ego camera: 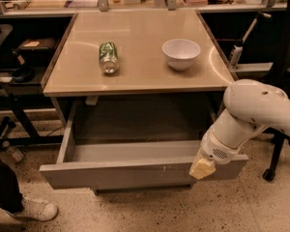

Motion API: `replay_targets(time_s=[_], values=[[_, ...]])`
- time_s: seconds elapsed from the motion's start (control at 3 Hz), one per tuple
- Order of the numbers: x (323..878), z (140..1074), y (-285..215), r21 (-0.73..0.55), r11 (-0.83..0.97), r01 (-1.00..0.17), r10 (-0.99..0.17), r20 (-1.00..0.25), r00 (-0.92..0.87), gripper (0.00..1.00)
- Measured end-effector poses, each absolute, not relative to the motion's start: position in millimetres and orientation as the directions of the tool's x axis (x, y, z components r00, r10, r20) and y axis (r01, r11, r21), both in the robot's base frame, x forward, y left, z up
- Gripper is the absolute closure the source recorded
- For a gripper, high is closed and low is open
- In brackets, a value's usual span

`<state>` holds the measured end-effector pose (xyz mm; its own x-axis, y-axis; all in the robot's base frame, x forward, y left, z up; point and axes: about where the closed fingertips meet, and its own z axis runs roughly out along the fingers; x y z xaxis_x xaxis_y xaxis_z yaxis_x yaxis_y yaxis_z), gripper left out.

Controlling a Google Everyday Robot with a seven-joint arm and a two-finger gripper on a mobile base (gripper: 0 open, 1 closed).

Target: Close top drawer

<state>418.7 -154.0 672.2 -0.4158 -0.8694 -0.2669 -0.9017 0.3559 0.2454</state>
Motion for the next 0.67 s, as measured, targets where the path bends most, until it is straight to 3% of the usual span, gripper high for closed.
replay_targets(time_s=[0.67], values=[[418.7, 672.2, -153.9, 0.245, 0.356, -0.902, -0.869, -0.267, -0.416, 0.35]])
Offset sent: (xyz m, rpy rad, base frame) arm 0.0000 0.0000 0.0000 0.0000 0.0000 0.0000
